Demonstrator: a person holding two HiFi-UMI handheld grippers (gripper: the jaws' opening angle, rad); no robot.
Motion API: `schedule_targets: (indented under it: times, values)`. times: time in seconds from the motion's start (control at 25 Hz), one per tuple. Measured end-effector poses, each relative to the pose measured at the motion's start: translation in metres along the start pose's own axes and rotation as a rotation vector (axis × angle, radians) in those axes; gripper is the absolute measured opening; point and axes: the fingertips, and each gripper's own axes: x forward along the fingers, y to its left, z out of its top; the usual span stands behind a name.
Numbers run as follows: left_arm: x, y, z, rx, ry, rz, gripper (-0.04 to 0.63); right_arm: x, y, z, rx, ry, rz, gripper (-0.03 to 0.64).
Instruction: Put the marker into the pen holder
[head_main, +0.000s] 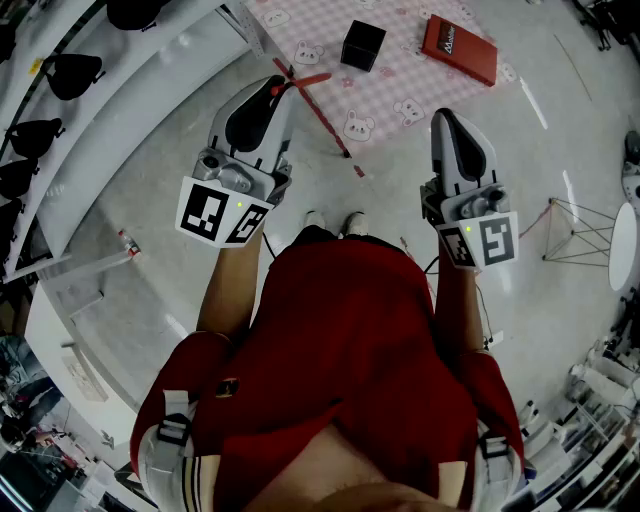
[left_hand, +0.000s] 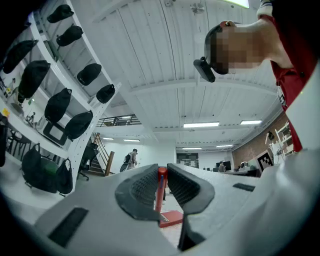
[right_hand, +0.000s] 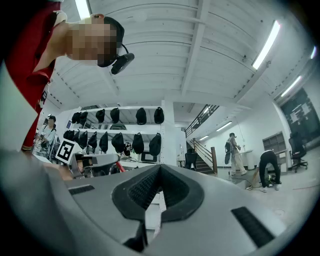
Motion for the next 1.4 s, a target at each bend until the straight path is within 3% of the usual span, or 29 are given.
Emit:
schedule_targets:
  times: [0.24,0.6,1.04,1.4]
  values:
    - [0.007,-0.003,-0.005,0.003,-0.005,0.004,0.063,-0.003,-0.006,-0.001,0.024,-0.018,0.012,-0.002]
    - [0.021,0.001,-0.014,-0.009,0.021,-0.035,0.062,-0.007,-0.014,-0.012,0.064,-0.001,-0.045,-0.002]
    - [0.030,0.017,-0.025,-0.041,0.020,-0.111,0.061,-0.014,-0.004,-0.017,0.026,0.025,-0.134,-0.002]
    - [0.044,0.024,-0.033,-0.041,0.026,-0.102,0.063,-0.007,-0.014,-0.023,0.031,0.030,-0.127,0.000]
